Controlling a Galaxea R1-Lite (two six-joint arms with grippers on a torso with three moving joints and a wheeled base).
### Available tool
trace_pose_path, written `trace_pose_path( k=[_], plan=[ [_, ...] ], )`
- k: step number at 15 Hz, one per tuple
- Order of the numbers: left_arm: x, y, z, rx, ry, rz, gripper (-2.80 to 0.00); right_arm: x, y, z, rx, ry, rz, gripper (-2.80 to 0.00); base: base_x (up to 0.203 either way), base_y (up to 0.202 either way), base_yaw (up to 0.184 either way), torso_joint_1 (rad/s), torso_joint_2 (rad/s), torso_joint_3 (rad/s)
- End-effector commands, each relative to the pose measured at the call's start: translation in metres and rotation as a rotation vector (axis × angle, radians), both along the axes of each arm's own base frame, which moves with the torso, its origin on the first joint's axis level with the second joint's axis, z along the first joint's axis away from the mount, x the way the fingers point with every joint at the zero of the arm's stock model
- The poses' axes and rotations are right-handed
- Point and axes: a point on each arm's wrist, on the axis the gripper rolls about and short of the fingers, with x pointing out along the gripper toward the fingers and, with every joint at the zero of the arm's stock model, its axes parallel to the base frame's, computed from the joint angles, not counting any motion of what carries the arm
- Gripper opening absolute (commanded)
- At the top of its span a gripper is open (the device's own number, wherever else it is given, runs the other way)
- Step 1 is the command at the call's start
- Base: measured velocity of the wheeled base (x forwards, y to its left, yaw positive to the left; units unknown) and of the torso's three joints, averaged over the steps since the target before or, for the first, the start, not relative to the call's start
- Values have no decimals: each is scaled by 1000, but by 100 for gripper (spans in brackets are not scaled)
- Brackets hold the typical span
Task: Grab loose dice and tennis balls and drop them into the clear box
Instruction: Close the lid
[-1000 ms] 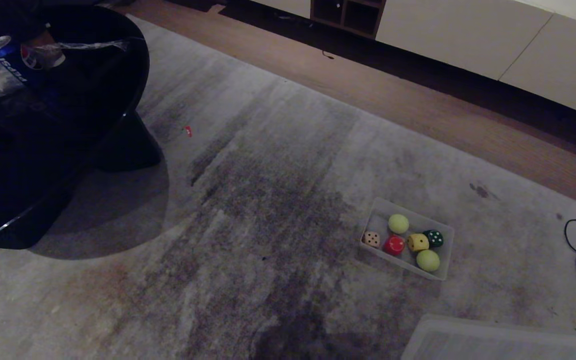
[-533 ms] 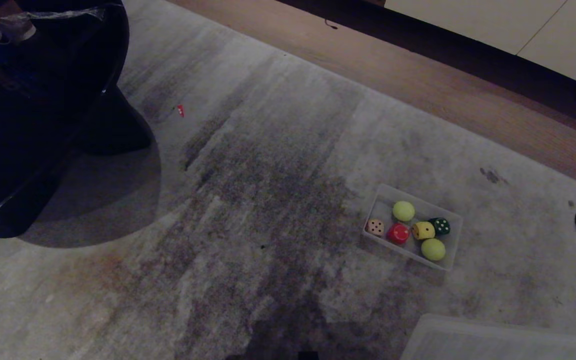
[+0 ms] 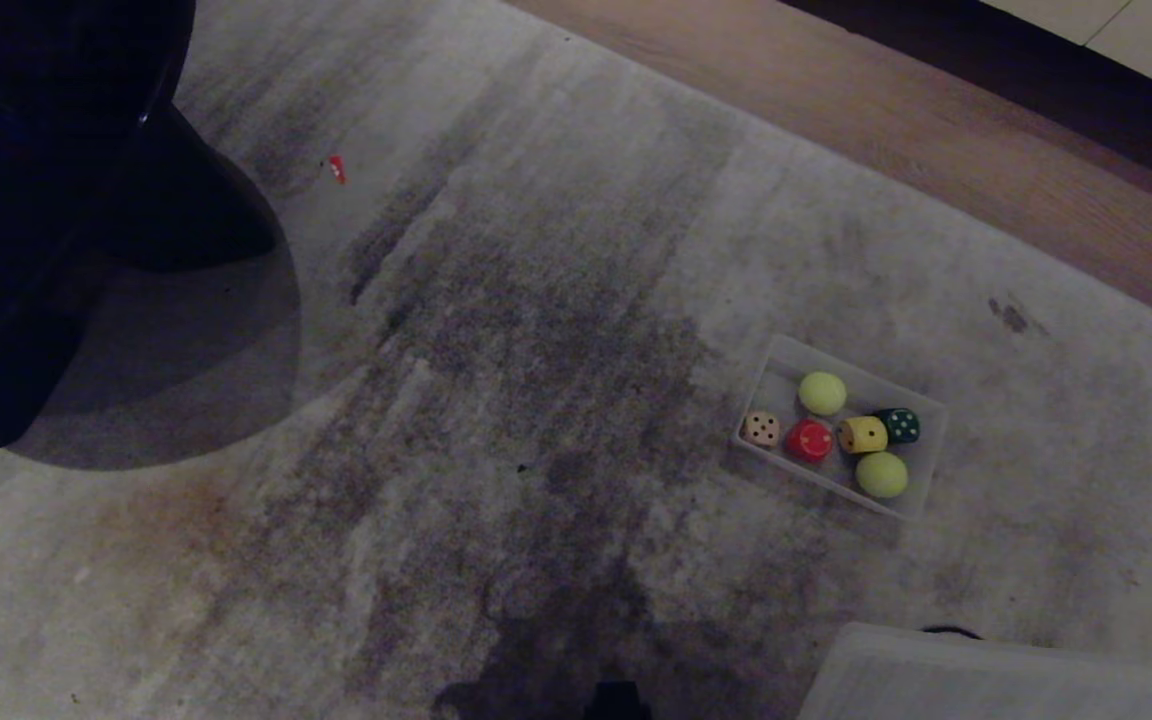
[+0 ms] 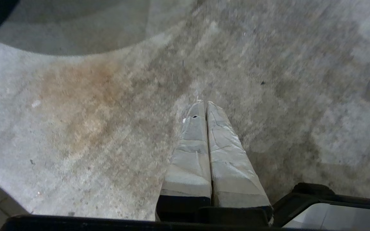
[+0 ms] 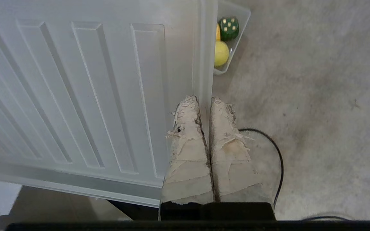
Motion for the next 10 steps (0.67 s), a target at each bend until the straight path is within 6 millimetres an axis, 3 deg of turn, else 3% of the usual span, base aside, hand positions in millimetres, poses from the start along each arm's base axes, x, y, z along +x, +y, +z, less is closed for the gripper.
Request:
trace_pose_path(
  k=[1,10],
  plan=[
    [0,0,0,-1,2,1,-280,0,0,0,1,2,0,-280,0,0,0,4,-2,-198],
    [0,0,0,-2,2,2,-280,0,0,0,1,2,0,-280,0,0,0,2,3,-198]
  ],
)
